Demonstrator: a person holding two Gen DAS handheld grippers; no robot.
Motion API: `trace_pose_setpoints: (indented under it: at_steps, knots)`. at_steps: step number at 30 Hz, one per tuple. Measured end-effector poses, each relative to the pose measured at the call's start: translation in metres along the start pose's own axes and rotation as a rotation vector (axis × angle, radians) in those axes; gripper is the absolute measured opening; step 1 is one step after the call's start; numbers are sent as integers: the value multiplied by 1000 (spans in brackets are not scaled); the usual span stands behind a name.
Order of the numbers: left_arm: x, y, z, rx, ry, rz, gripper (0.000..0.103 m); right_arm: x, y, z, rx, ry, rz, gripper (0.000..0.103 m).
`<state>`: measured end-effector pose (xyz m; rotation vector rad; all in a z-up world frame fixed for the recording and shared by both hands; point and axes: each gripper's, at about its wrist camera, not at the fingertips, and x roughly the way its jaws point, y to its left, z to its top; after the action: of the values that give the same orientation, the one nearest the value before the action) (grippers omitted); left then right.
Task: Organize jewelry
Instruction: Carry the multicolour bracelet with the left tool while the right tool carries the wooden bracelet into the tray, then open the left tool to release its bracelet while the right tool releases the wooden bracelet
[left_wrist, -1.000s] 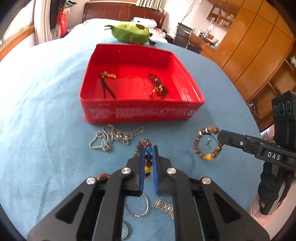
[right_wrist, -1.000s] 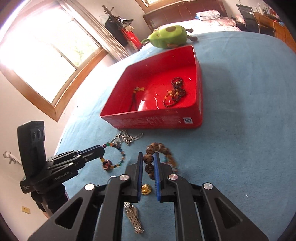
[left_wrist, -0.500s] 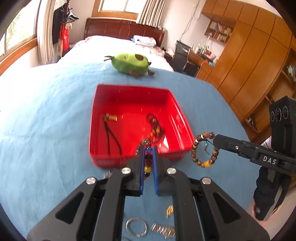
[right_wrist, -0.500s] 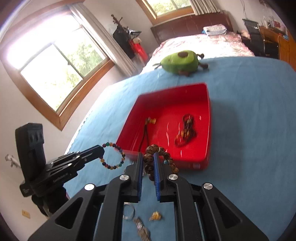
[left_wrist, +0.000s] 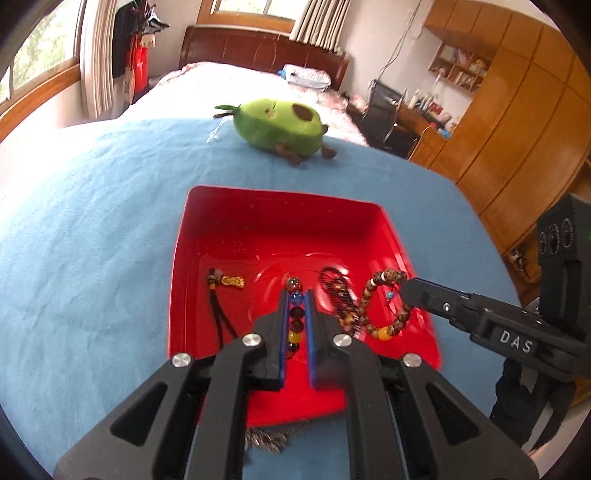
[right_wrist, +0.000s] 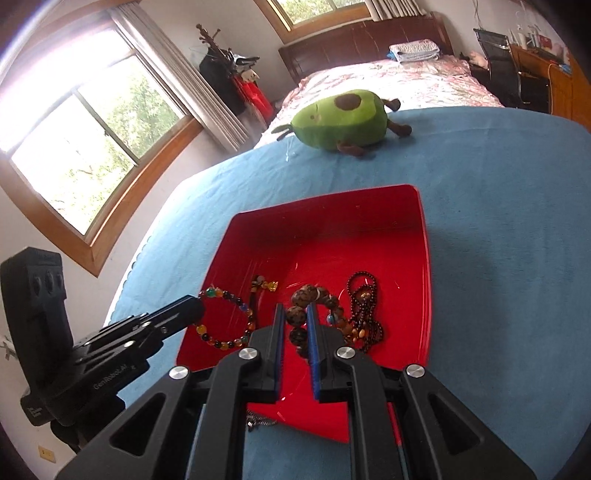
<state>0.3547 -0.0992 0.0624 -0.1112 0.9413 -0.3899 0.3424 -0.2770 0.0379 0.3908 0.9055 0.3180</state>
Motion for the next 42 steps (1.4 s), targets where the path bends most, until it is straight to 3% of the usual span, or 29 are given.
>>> trace_pose_setpoints:
  at_steps: [5,15,23,26,29,31,33,42]
  knots:
    - [28,10,3,-6,41,51,6,31,-1,4,-5,45,-15,11]
    - [48,19,2,-4,61,131,6,48,-23,-2,20,75,-118,11]
    - [49,21,1,-9,68,129,7,53,-23,-4,2,95,-165,11]
    - [50,19,1,-1,69,134,8,53,-23,-4,-6,92,-194,19]
    - [51,18,0,4,76,133,9,52,-21,-4,-18,86,-209,20]
    - [51,17,0,5,78,134,14,51,-21,-4,-17,84,-206,20]
    - [50,17,0,6,76,138,33,49,-20,-4,-25,76,-222,20]
    - [29,10,-2,16,31,132,46,29,-14,-7,-31,42,-210,20]
